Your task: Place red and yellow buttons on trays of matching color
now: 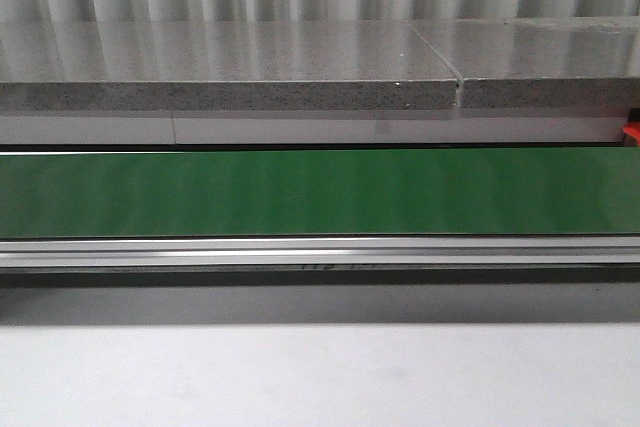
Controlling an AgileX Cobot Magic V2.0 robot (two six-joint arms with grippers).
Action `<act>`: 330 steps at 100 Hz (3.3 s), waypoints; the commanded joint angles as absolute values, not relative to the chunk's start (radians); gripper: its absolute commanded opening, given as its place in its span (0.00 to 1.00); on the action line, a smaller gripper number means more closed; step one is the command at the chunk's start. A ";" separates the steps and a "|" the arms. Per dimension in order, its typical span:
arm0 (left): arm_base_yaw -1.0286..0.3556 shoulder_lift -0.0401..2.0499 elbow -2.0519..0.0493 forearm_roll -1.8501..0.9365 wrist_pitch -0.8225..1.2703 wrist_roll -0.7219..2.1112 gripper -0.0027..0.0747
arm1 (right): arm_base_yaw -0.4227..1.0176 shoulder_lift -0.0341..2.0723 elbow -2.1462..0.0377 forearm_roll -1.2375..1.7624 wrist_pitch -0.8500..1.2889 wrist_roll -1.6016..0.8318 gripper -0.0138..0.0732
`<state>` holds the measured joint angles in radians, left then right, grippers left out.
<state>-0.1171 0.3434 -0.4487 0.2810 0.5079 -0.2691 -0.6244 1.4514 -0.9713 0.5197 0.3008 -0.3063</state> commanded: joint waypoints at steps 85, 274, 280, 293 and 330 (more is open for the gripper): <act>-0.125 0.350 -0.477 0.289 0.434 -0.279 0.01 | -0.055 0.787 -0.667 0.538 0.377 -0.486 0.70; -0.125 0.350 -0.477 0.287 0.426 -0.279 0.58 | -0.055 0.660 -0.633 0.538 0.407 -0.486 0.08; -0.125 0.350 -0.477 0.287 0.423 -0.279 0.78 | -0.055 0.660 -0.633 0.538 0.407 -0.486 0.08; -0.125 0.350 -0.477 0.267 0.442 -0.279 0.95 | -0.055 0.660 -0.633 0.538 0.407 -0.486 0.08; -0.062 0.412 -0.563 0.457 0.557 -0.681 0.83 | -0.055 0.660 -0.633 0.538 0.407 -0.486 0.08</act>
<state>-0.0867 0.3619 -0.4956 0.3444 0.5565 -0.5102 -0.0549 0.6658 -0.6100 0.5216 0.4654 -0.4793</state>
